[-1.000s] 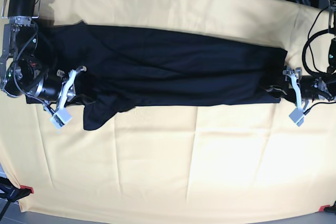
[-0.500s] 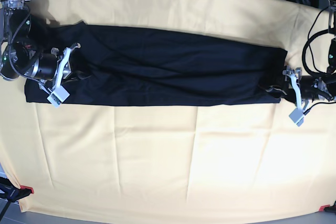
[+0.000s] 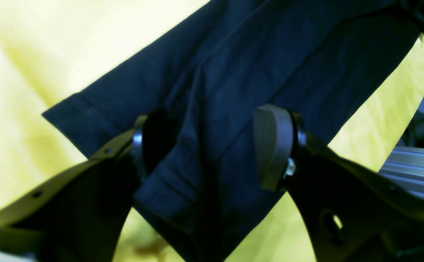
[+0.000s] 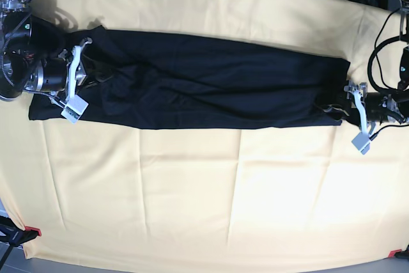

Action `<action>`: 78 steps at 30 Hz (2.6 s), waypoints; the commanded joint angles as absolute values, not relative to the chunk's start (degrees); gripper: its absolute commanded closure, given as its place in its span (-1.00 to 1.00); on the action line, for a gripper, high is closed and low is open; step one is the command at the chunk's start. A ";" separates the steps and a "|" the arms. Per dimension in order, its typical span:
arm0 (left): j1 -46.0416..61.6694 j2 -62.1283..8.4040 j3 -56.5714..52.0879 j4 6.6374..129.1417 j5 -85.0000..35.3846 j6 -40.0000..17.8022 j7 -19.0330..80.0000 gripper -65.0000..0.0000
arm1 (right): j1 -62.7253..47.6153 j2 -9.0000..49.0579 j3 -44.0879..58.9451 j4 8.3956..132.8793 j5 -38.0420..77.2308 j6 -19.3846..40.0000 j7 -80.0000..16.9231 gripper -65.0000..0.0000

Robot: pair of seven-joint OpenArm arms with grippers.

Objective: Fold the T-shirt properly
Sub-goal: 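Fold the held sleeve inward over the shirt body with the right gripper, then move the left gripper to the shirt's other end and grasp the edge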

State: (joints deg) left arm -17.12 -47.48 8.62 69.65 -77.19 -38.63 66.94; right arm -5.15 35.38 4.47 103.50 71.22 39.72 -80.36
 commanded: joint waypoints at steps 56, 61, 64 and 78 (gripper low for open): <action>-0.32 -40.40 -30.02 69.95 -72.69 -29.08 63.59 -0.18 | -6.96 35.27 6.92 104.14 61.19 40.00 -69.65 1.00; -0.32 -39.03 -30.02 69.95 -70.59 -28.38 61.95 -0.18 | -6.96 35.24 6.92 104.14 61.23 40.00 -69.60 1.00; -0.32 -38.37 -29.41 69.95 -71.07 -28.45 62.65 -0.18 | -6.94 35.27 6.92 104.14 61.21 40.00 -69.60 1.00; -0.34 -38.09 -21.39 69.95 -74.06 -28.47 63.42 -0.18 | -6.94 35.24 6.92 104.14 61.23 40.00 -69.60 1.00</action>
